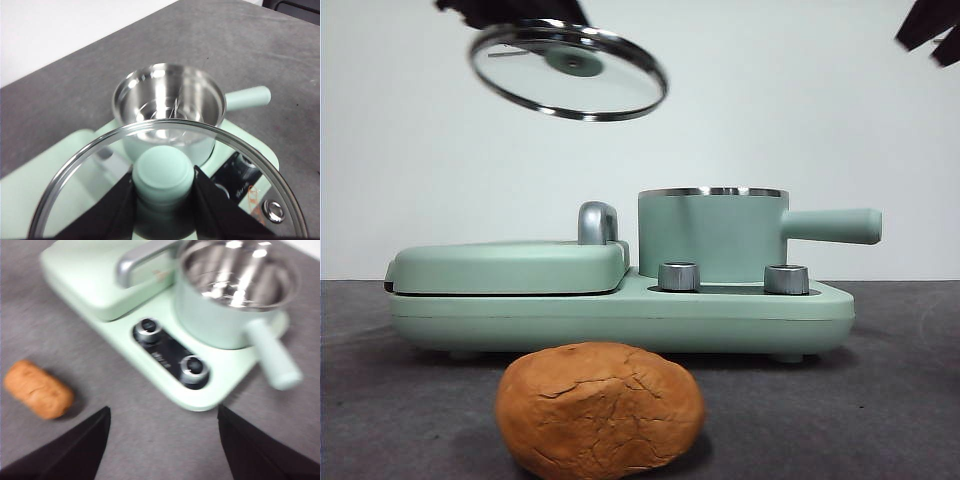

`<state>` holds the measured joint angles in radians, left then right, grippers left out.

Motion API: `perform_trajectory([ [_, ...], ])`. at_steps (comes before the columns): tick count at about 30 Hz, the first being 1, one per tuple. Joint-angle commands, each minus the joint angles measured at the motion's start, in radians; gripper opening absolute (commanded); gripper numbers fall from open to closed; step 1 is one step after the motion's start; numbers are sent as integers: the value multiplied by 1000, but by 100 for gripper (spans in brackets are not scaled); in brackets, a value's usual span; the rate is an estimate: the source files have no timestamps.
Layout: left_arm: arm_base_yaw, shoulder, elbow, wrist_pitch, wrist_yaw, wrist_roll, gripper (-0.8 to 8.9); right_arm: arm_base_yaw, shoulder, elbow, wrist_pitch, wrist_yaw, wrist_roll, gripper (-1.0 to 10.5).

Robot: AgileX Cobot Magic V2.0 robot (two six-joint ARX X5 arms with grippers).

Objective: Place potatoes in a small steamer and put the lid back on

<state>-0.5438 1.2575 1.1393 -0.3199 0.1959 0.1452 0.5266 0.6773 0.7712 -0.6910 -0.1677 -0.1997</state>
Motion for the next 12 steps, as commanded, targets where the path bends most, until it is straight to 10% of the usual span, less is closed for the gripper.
perform_trajectory([
  [1,13,-59,-32,27,-10,-39,15,49,51,14,14,-27,-43,362],
  [12,60,-138,-59,-2,-14,-56,15,260,318,14,126,-42,-100,413],
])
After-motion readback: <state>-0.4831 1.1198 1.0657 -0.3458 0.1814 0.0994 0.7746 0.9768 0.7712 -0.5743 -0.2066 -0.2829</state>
